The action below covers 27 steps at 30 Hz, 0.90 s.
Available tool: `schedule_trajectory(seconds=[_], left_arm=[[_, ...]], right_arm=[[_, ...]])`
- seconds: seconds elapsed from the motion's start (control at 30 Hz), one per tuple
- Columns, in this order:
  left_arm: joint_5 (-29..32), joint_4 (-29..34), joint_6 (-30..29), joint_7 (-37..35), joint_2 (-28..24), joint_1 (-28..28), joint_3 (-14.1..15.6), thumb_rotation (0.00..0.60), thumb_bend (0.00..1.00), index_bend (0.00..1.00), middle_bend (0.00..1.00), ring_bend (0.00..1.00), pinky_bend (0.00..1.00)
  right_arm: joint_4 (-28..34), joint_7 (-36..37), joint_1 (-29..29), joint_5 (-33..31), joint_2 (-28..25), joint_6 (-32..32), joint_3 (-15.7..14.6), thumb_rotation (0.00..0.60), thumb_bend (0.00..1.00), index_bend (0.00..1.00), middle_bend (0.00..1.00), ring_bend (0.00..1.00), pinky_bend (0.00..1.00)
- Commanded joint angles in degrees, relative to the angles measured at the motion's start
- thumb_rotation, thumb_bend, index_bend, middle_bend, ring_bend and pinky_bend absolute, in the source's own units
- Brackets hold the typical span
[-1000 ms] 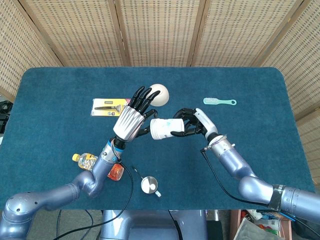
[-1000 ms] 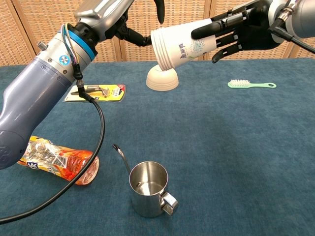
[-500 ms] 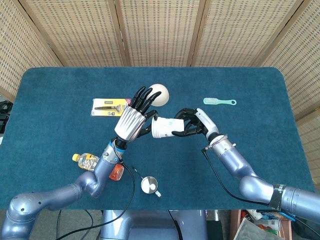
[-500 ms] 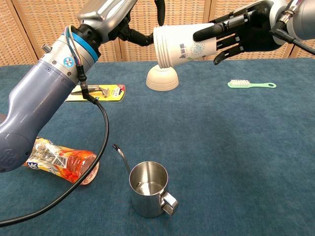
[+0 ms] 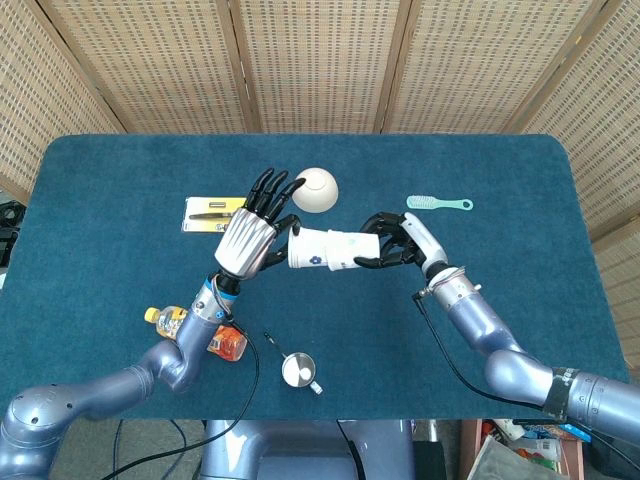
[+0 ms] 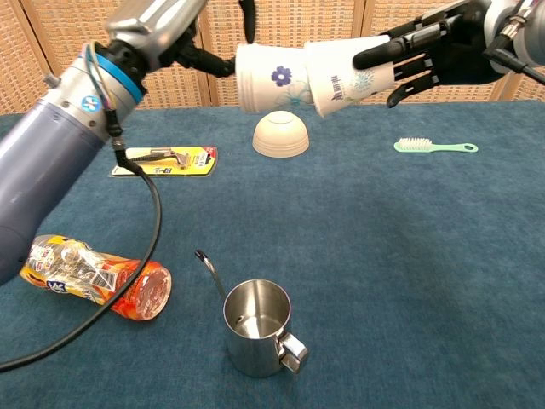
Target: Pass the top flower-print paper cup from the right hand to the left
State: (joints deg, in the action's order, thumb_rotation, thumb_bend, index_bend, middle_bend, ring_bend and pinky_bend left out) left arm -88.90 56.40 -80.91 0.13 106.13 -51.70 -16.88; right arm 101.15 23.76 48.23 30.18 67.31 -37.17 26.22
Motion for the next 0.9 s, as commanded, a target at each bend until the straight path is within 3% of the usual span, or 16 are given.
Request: schedule_trajectory(seconds=[0.03, 0.4, 0.57, 0.8, 0.83, 0.9], left_arm=[[0.4, 0.8, -0.8, -1.0, -3.2, 2.1, 0.7, 0.6, 0.51, 0.72, 0.13, 0.0, 0.0], [1.9, -2.7, 0.5, -4.4, -10.8, 7.4, 3.7, 0.6, 0.52, 0.72, 0.13, 0.0, 0.0], [2.7, -3.2, 7.0, -2.9, -14.6, 8.5, 6.8, 0.6, 0.52, 0.72, 0.1, 0.0, 0.0], [5.0, 1.7, 18.7, 4.9, -20.7, 7.9, 10.0, 0.6, 0.52, 0.71, 0.03, 0.0, 0.0], [5.1, 1.9, 19.1, 5.3, -20.8, 7.8, 10.1, 0.6, 0.52, 0.69, 0.02, 0.0, 0.0], [6.0, 2.6, 20.7, 8.1, -21.2, 7.7, 10.3, 0.6, 0.52, 0.56, 0.0, 0.0, 0.0]], right_arm=[[-1.3, 0.7, -0.6, 0.1, -0.5, 0.5, 0.0, 0.6, 0.51, 0.58, 0.61, 0.45, 0.59], [-7.9, 1.2, -1.8, 1.3, 0.7, 2.7, -2.0, 0.6, 0.51, 0.58, 0.61, 0.45, 0.59], [-11.6, -6.2, -0.9, 5.0, 3.3, -1.1, -6.9, 0.6, 0.51, 0.58, 0.61, 0.45, 0.59], [-15.3, -18.1, 0.2, 8.7, 7.1, -8.0, -12.8, 0.6, 0.51, 0.58, 0.59, 0.45, 0.58], [-15.6, -19.2, 0.3, 9.2, 7.2, -8.3, -13.4, 0.6, 0.51, 0.57, 0.57, 0.44, 0.57], [-16.4, -23.2, 0.5, 11.0, 7.8, -10.3, -15.2, 0.6, 0.41, 0.47, 0.46, 0.36, 0.48]])
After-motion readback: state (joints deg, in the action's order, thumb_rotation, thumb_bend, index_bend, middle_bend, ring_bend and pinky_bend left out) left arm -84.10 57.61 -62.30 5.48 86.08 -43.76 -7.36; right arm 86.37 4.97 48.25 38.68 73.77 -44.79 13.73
